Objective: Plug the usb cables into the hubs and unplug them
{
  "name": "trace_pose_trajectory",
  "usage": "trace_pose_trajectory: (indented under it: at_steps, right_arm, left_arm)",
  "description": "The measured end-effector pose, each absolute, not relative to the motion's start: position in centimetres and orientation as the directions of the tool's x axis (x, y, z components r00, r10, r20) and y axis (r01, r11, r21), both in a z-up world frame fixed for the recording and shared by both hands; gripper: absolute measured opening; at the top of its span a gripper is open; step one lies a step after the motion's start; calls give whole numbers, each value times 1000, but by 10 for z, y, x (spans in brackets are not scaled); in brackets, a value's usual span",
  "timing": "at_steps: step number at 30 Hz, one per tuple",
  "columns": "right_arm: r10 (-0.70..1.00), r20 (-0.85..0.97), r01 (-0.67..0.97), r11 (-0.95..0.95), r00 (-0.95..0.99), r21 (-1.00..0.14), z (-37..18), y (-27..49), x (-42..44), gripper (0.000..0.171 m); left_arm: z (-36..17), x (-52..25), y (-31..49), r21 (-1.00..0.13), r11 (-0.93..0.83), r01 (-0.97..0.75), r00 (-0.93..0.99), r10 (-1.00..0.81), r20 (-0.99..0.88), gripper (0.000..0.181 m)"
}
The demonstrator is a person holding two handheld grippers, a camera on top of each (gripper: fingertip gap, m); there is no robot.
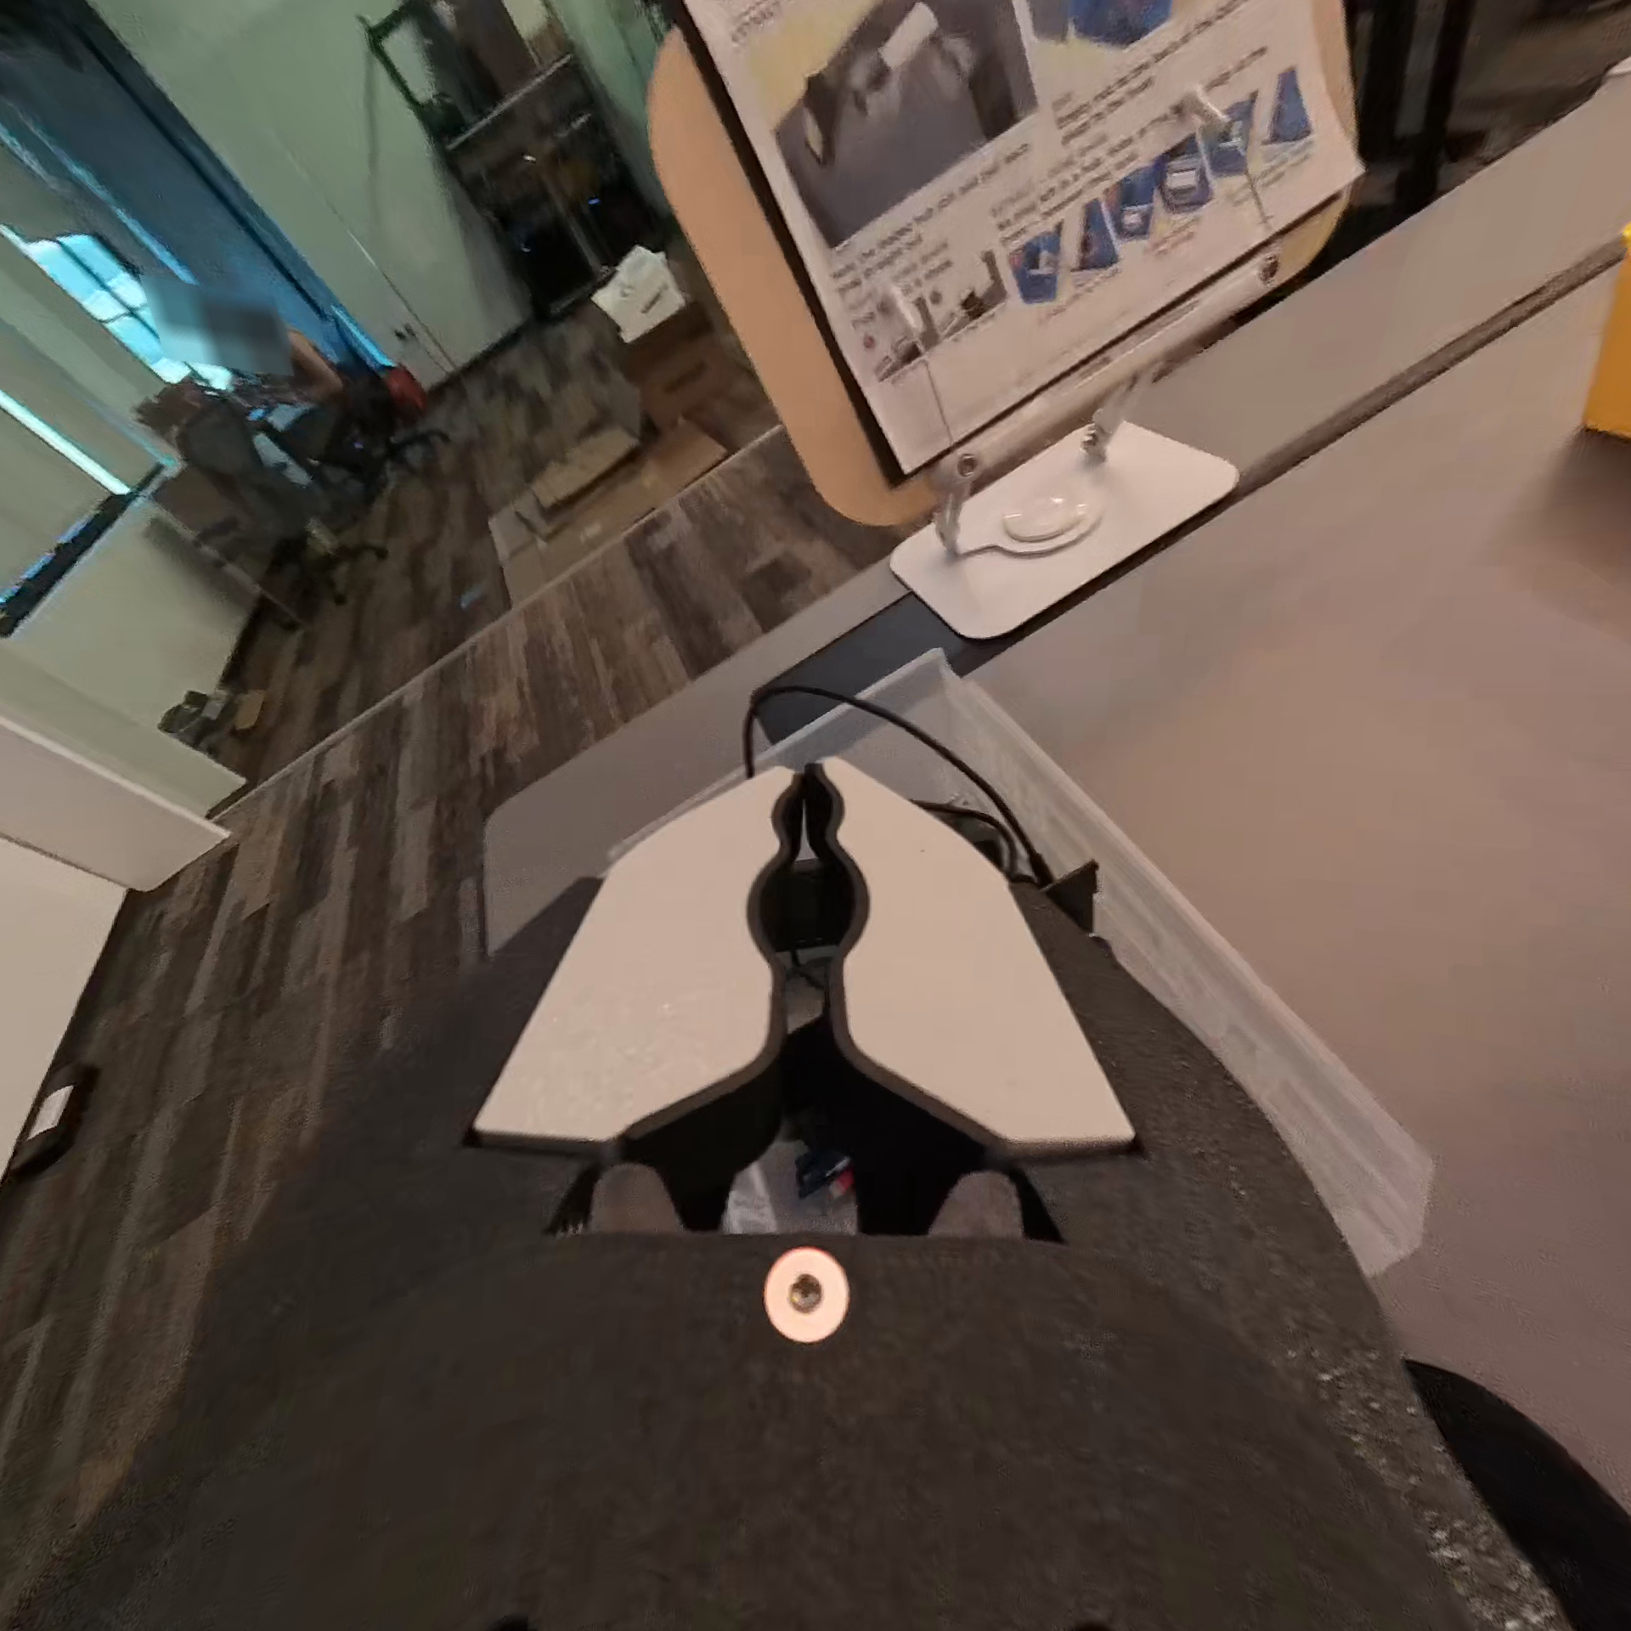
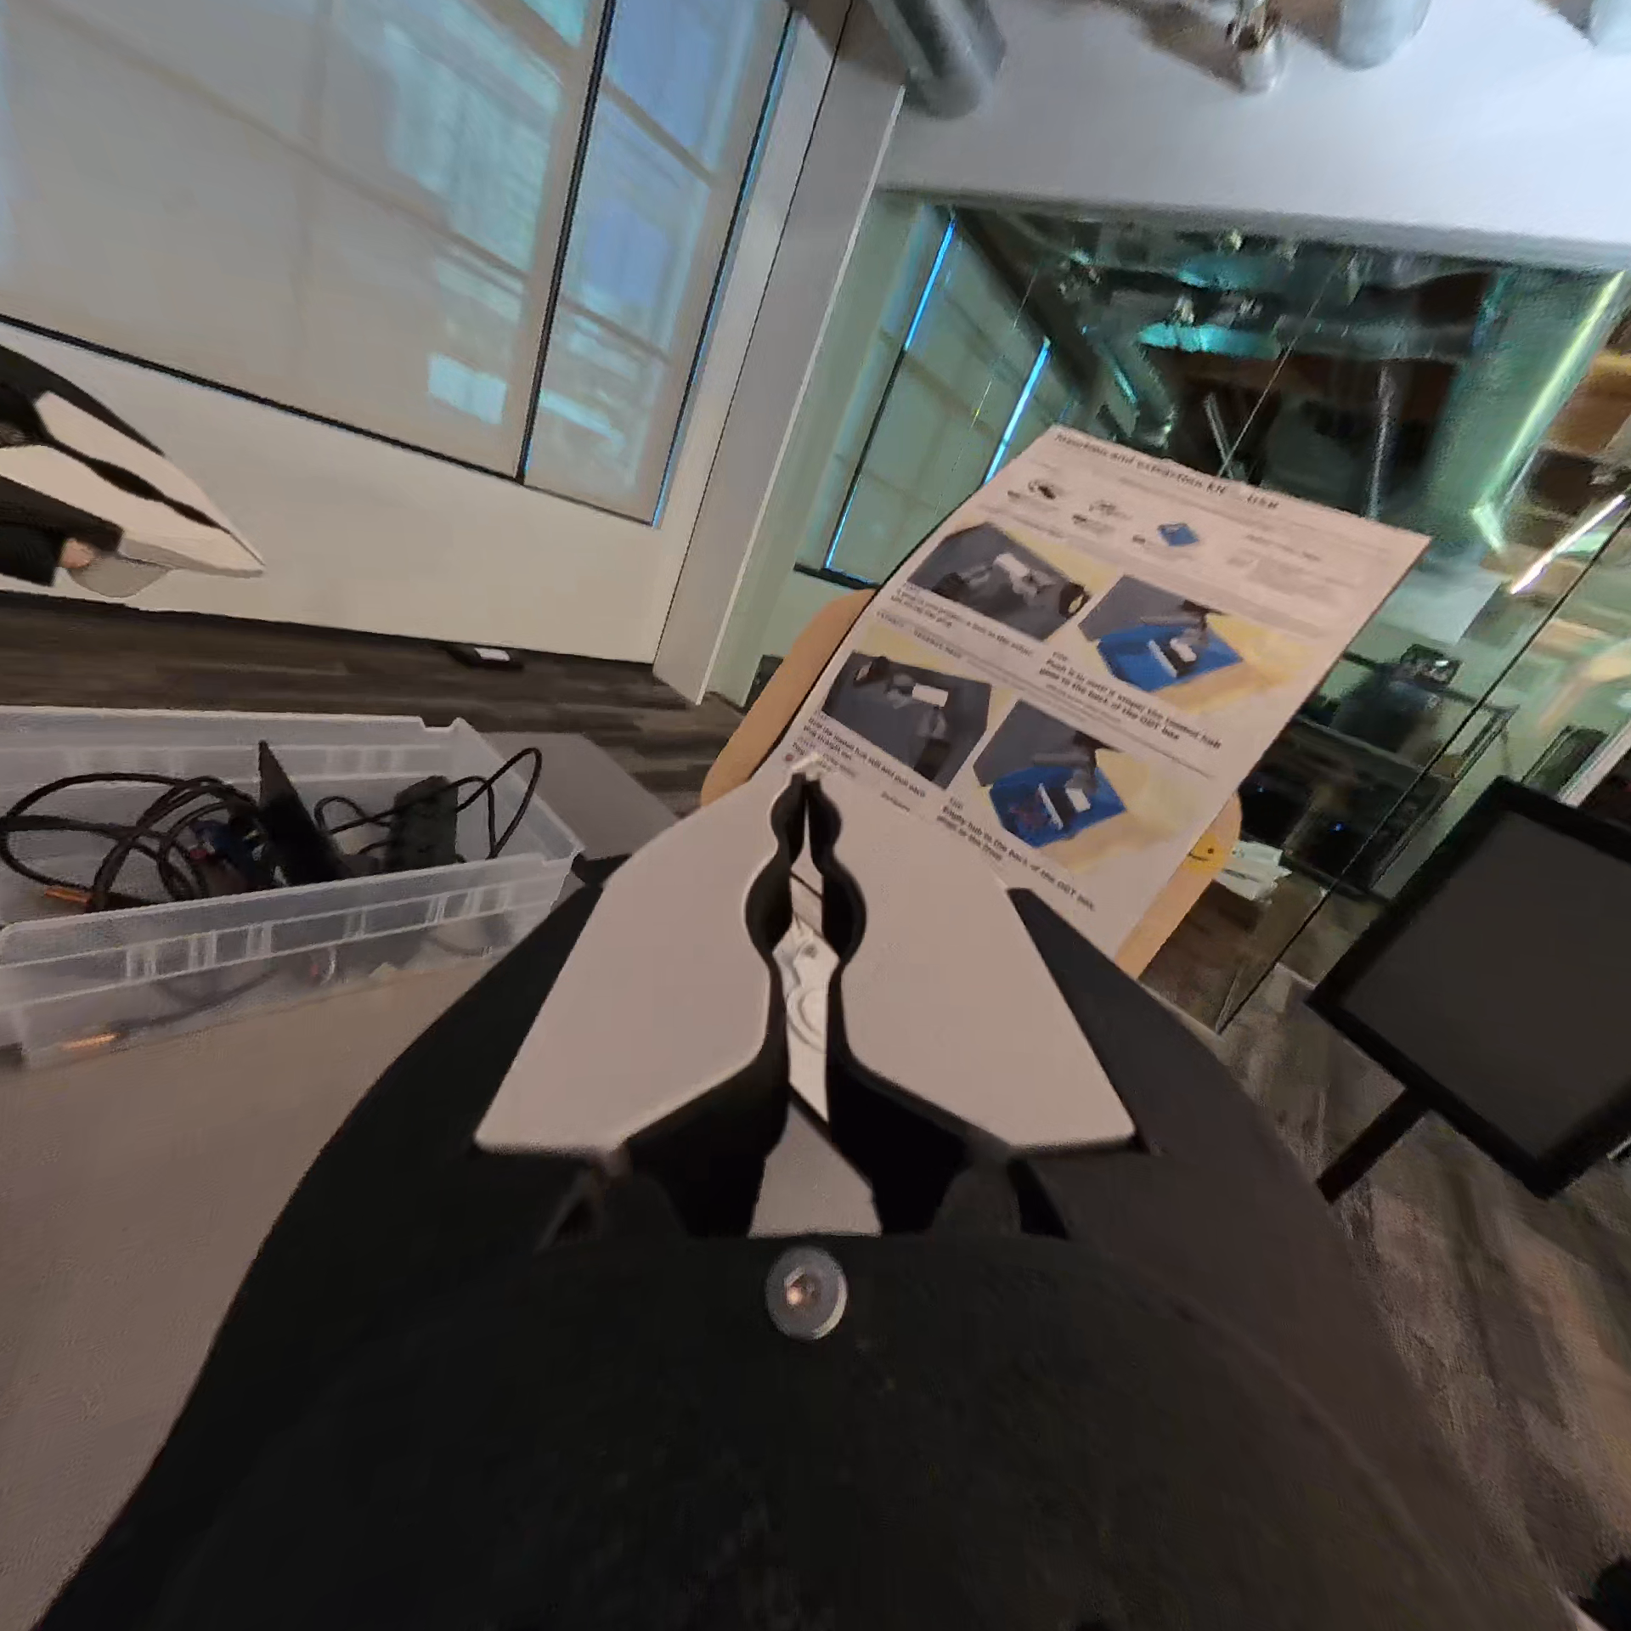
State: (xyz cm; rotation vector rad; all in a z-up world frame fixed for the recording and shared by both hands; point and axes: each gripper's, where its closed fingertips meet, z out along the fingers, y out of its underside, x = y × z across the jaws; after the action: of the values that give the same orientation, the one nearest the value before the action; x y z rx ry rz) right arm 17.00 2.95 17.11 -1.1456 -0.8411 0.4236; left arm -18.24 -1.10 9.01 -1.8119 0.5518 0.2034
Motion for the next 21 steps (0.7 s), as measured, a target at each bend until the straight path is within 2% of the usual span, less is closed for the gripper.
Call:
trace_pose_trajectory:
  at_steps: [5, 7, 9, 10, 11, 13, 18, 21]
  right_arm:
    - [641, 444, 190, 427, 625, -884, 175, 24, 187, 1]
    - [607, 469, 223, 438, 641, -871, 177, 25, 197, 3]
    - [619, 464, 216, 435, 634, -874, 178, 24, 201, 6]
    - [627, 456, 205, 432, 632, -878, 178, 24, 202, 8]
    - [632, 449, 195, 431, 632, -881, 178, 25, 202, 10]
    - [644, 444, 197, 421, 623, -886, 175, 28, 202, 12]
    - [625, 465, 277, 379, 627, -883, 160, 45, 202, 21]
    - [628, 470, 306, 358, 620, -882, 153, 51, 200, 24]
  left_arm:
    - [73, -155, 3, -816, -177, -550, 789, -431, -438, 0]
    - [57, -161, 19, -719, -213, -662, 708, -492, -506, 8]
    - [35, -177, 36, -571, -265, -777, 608, -549, -573, 13]
    - [22, -187, 41, -493, -304, -815, 567, -594, -571, 5]
    - [7, -194, 42, -420, -340, -841, 533, -652, -539, 4]
    - [-10, -203, 40, -349, -375, -859, 506, -724, -469, 8]
    - [-5, -205, 38, -362, -335, -870, 473, -774, -421, 23]
    - [-2, -197, 21, -406, -353, -843, 491, -814, -311, 27]
